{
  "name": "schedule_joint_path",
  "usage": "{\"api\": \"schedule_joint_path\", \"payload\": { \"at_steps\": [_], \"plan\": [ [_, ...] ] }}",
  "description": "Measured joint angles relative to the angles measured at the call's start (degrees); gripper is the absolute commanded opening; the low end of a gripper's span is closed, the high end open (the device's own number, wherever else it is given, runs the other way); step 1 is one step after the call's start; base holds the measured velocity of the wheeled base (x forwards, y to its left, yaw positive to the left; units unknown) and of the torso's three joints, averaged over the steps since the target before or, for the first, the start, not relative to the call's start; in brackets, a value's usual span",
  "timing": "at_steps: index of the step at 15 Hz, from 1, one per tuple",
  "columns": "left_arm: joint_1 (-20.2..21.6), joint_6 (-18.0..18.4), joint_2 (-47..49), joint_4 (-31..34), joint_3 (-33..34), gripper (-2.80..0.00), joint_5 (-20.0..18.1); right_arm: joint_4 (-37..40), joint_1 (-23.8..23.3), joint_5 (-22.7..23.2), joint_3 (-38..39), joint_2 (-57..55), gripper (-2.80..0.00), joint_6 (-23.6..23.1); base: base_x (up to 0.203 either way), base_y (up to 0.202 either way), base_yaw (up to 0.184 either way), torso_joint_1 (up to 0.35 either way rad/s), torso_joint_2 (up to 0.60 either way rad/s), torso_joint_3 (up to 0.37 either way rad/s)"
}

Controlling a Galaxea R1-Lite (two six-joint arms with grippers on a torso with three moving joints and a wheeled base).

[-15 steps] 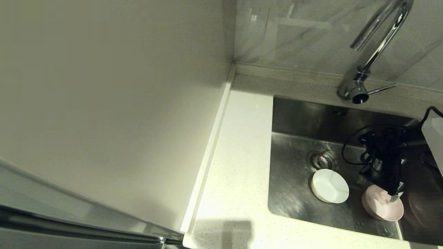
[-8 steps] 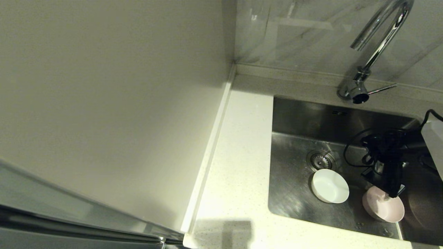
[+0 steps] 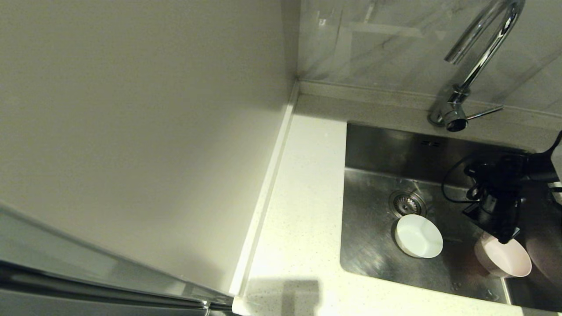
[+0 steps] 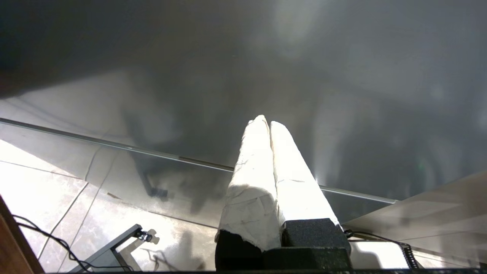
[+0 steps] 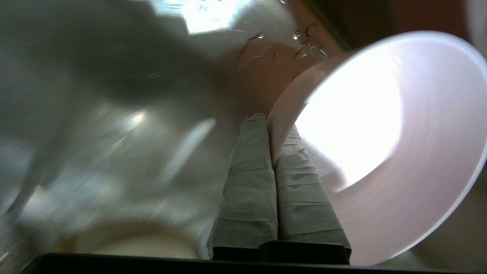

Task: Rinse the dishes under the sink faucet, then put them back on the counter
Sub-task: Put a bowl back to the table from the sink

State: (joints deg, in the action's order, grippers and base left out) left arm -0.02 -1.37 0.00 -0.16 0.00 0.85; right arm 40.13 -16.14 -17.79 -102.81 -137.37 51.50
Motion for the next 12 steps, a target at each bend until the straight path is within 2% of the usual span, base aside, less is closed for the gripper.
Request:
{"api": "schedule_joint_path", "payload": {
  "at_steps": [2, 4, 8, 12],
  "plan": [
    [0.0, 0.0, 0.0, 0.0, 0.0, -2.80, 0.0, 0.2, 0.2, 3.2, 0.5, 4.8, -2.80, 0.0, 0.000, 0.000, 0.000, 0.000, 0.00, 0.000],
    [0.0, 0.0, 0.0, 0.0, 0.0, -2.80, 0.0, 0.2, 1.0, 9.9, 0.7, 10.4, -2.80, 0.0, 0.000, 0.000, 0.000, 0.000, 0.00, 0.000],
    [0.0, 0.0, 0.0, 0.0, 0.0, -2.80, 0.0, 0.4, 2.0, 30.5, 1.1, 18.5, -2.80, 1.8, 0.000, 0.000, 0.000, 0.000, 0.00, 0.000],
    [0.0, 0.0, 0.0, 0.0, 0.0, -2.80, 0.0, 0.2, -2.2, 55.5, 4.0, 21.7, -2.80, 4.7, 0.000, 0.000, 0.000, 0.000, 0.00, 0.000]
  ]
}}
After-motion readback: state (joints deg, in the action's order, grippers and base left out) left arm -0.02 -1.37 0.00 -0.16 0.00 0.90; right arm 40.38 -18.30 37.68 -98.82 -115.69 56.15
